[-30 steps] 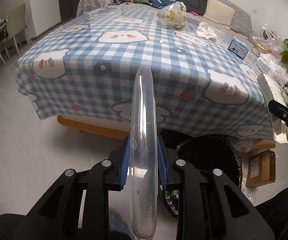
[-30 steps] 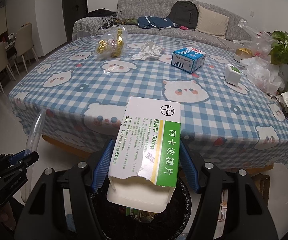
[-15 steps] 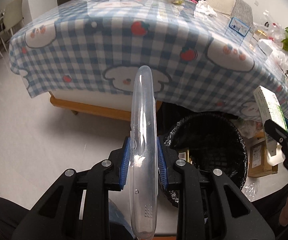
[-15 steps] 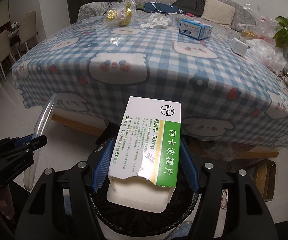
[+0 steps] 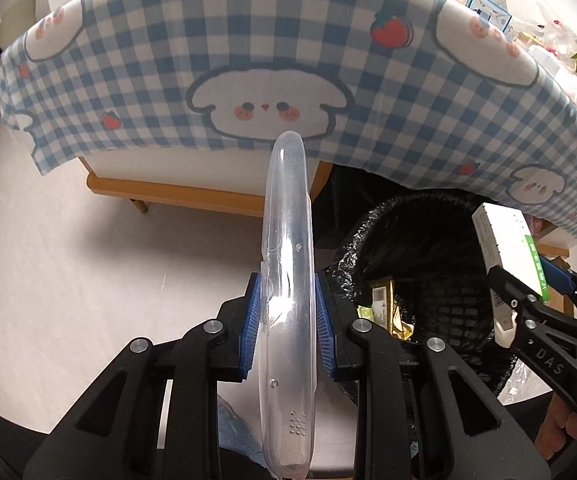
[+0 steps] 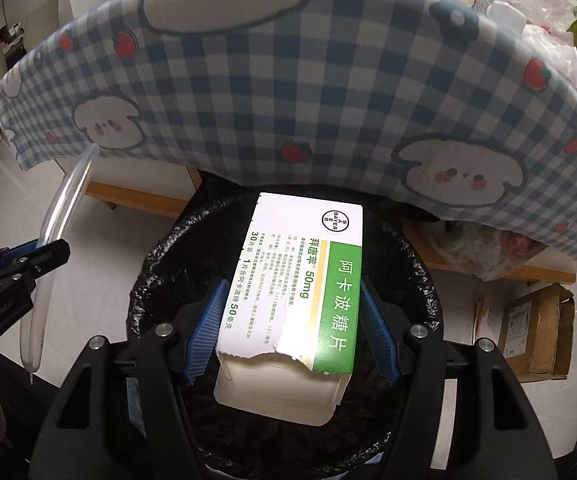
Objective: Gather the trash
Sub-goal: 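Lift the clear tube and white medicine box and carry them over the bin, then open the right gripper to drop the white medicine box into the bin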
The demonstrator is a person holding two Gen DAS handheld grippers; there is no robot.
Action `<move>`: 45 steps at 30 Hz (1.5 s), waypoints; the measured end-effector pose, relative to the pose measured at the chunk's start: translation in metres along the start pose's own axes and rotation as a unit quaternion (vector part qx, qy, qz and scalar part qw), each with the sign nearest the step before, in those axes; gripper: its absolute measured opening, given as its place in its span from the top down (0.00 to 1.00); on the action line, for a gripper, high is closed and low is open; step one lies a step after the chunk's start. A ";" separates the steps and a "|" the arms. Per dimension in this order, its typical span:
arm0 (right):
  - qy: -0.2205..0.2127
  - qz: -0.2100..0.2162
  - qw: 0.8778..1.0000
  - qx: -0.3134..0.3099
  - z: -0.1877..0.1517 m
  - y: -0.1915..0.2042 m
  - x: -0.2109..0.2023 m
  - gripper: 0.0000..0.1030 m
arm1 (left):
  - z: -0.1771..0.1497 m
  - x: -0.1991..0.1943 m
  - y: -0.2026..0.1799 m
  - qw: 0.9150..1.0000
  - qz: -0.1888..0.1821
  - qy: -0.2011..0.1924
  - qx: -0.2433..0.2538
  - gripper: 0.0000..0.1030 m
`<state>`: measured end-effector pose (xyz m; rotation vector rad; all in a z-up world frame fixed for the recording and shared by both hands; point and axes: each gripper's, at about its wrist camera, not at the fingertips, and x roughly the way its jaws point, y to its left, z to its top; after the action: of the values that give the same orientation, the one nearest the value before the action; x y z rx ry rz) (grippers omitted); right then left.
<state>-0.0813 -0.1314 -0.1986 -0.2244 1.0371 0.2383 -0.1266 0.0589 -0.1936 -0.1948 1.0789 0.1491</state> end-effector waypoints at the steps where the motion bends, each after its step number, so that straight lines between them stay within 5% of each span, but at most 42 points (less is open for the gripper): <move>1: 0.002 -0.002 1.000 -0.002 -0.001 0.001 0.003 0.40 | -0.001 0.002 0.000 1.000 0.003 0.001 0.000 0.76; 14: 0.006 -0.009 1.000 -0.003 -0.002 -0.004 0.010 0.37 | 0.002 0.002 -0.006 1.000 0.006 0.004 0.004 0.76; 19: -0.007 -0.013 1.000 -0.002 0.005 -0.011 0.001 0.24 | 0.008 0.002 -0.016 1.000 0.005 0.004 0.006 0.76; 30: -0.038 -0.048 0.998 0.032 0.004 -0.067 -0.017 0.08 | 0.013 0.003 -0.080 0.998 -0.024 0.009 0.049 0.76; 45: -0.042 -0.067 0.993 0.087 -0.012 -0.149 -0.029 0.07 | 0.013 0.016 -0.164 0.994 -0.040 -0.005 0.097 0.76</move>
<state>-0.0605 -0.2793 -0.1692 -0.1249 0.9488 0.0344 -0.0725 -0.0971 -0.1876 -0.0622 1.0672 -0.0265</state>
